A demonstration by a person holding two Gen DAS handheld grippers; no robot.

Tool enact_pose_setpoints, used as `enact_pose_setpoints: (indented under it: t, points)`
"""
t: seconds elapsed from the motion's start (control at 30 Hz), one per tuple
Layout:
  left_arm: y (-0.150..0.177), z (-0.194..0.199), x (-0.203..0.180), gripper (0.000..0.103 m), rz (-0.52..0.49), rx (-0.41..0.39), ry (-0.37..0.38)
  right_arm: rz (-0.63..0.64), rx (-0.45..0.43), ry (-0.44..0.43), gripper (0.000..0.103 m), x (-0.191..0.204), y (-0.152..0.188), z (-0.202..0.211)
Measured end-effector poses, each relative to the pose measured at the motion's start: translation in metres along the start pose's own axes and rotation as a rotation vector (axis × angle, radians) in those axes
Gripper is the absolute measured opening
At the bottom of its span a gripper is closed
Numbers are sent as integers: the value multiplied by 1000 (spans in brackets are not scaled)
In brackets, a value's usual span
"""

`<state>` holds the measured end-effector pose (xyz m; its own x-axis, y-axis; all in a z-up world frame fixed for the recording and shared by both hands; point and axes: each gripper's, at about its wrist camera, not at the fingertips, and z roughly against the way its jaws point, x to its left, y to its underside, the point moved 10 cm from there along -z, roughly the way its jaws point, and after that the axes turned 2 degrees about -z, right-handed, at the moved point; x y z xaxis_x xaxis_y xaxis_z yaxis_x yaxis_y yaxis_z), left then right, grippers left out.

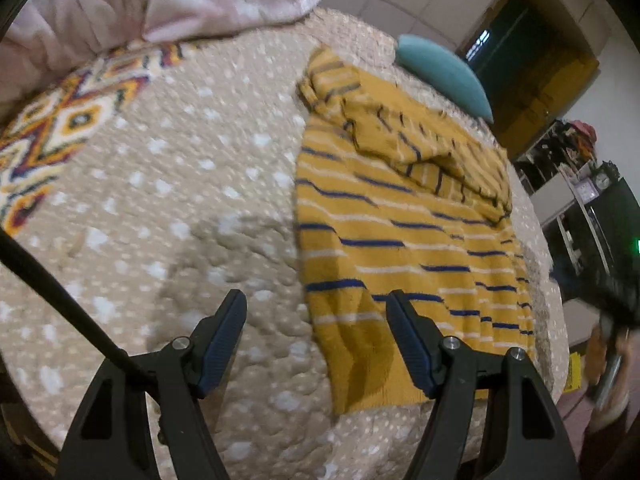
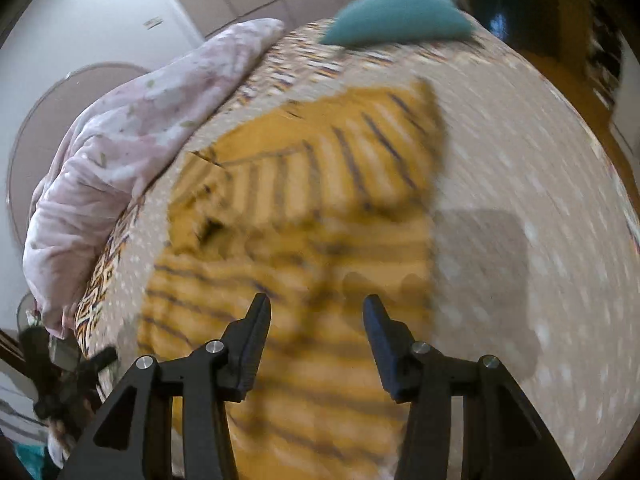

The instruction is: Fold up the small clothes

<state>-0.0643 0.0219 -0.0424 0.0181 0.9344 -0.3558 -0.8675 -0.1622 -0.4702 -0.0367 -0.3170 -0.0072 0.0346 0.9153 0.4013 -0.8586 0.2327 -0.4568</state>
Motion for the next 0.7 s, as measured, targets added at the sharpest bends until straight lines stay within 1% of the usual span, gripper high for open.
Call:
enact_pose_setpoints:
  t: [0.1,0.2,0.23,0.27,0.3,0.37,0.5,0.6,0.67,0.7]
  points:
    - [3,-15,-10,71,-12,30,19,-86,8,-28,53,-28,34,2]
    - [3,-24,-24,71,-11,48,83,-145,19,-129,53,-31,64,-5]
    - [4,-28,-30,69,-2,63,109,-153,24,-156,53,-27,71,-10]
    - [4,-29,-31,64,3,66,108,-156,23,-170,54,-22,75,-14]
    - [4,-30,-32,63,6,64,98,-157,13,-180,54,-19,76,-18]
    - [5,-29,-35,63,12,58,106,-165,-12,-206,54,-10,77,-23]
    - [6,-32,-32,63,59,50,131,-223,-47,-301,54,3,79,-28]
    - [5,-34,-31,63,87,42,129,-245,-94,-318,54,10,90,-30]
    - [4,-35,-33,63,80,38,105,-252,-115,-320,53,13,97,-29]
    - [4,-37,-34,63,70,39,87,-260,-113,-324,51,16,99,-29]
